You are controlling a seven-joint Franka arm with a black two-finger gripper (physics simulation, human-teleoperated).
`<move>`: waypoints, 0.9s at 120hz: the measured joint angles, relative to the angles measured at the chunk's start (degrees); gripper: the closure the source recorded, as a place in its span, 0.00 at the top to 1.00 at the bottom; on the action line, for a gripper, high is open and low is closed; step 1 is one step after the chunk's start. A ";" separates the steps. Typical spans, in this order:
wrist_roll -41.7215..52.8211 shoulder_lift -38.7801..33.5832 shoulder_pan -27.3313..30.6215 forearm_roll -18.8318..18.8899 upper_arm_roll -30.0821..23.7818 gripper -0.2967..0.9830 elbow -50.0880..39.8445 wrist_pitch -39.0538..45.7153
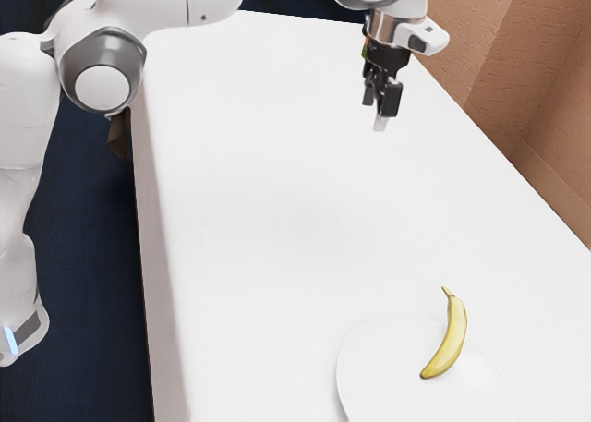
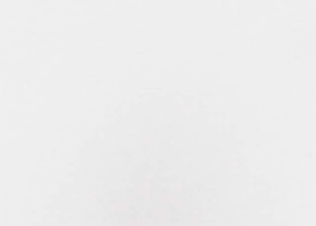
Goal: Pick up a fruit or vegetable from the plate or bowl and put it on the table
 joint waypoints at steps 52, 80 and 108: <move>-7.51 -0.01 0.48 -0.44 0.09 0.77 -0.64 1.11; -22.53 -0.04 -0.31 -4.01 -1.00 0.76 -0.81 1.61; -36.60 2.57 -2.81 -5.12 -5.53 0.76 -0.79 9.07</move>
